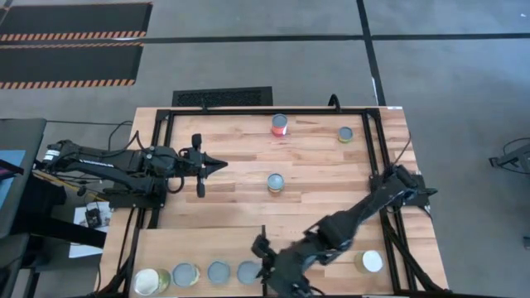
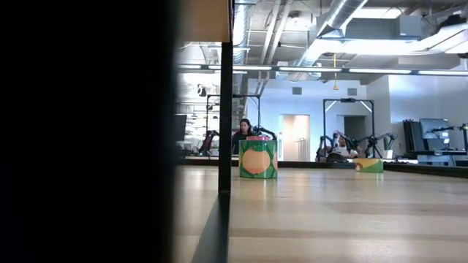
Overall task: Pick and place cans onto a shelf
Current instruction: Put the canned peaches on the shelf
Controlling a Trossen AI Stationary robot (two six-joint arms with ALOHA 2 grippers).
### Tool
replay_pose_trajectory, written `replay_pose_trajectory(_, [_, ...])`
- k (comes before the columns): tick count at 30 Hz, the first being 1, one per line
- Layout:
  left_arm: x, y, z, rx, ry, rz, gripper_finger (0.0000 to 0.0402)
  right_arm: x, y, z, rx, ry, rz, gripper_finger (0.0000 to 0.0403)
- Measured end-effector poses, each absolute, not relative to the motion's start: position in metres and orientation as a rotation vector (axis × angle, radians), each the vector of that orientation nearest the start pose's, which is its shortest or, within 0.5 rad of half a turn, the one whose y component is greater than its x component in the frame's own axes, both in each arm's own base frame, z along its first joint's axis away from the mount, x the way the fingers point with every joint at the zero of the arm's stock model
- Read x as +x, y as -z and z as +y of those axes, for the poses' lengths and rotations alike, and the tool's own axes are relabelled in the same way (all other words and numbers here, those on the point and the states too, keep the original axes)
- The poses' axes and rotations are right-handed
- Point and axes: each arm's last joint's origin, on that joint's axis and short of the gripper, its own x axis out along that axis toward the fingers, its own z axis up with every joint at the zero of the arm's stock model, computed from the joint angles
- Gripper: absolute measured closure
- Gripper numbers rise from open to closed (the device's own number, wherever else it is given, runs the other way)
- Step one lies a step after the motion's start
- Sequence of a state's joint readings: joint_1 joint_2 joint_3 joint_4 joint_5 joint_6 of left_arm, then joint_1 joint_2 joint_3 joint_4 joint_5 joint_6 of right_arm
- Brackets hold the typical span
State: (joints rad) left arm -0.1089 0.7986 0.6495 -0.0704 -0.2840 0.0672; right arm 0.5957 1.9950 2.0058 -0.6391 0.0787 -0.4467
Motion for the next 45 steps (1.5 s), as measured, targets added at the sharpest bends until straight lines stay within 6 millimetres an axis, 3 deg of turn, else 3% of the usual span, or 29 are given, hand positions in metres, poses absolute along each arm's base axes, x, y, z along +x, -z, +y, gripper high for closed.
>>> replay_pose_trajectory(5, [0.18, -0.295, -0.012, 0.122, -0.165, 0.218, 0.0401, 0.346, -0.369, 0.246, -0.676, -0.618, 0.519, 0.0385])
replay_pose_trajectory(8, [0.18, -0.296, -0.013, 0.124, -0.155, 0.205, 0.0401, 0.336, -0.364, 0.234, -0.644, -0.598, 0.557, 0.0391])
replay_pose_trajectory(14, [0.18, -0.297, -0.018, 0.128, -0.102, 0.198, 0.0401, 0.32, -0.323, 0.202, -0.564, -0.531, 0.478, 0.0397])
replay_pose_trajectory(21, [0.18, -0.297, -0.019, 0.123, -0.094, 0.196, 0.0401, 0.278, -0.28, 0.145, -0.404, -0.396, 0.204, 0.0399])
replay_pose_trajectory(25, [0.184, -0.294, -0.02, 0.124, -0.09, 0.214, 0.0401, 0.252, -0.253, 0.107, -0.321, -0.227, 0.145, 0.0399])
replay_pose_trajectory(30, [0.199, -0.284, -0.023, 0.106, -0.068, 0.249, 0.0401, 0.229, -0.222, 0.063, -0.207, -0.016, 0.203, 0.0397])
replay_pose_trajectory(34, [0.22, -0.272, -0.026, 0.125, -0.053, 0.268, 0.0401, 0.219, -0.201, 0.039, -0.151, 0.077, 0.255, 0.0394])
replay_pose_trajectory(39, [0.248, -0.251, -0.031, 0.159, -0.024, 0.291, 0.0401, 0.21, -0.187, 0.023, -0.127, 0.128, 0.226, 0.0394])
replay_pose_trajectory(45, [0.27, -0.223, -0.032, 0.147, -0.032, 0.353, 0.0401, 0.199, -0.178, 0.021, -0.094, 0.106, 0.119, 0.0393])
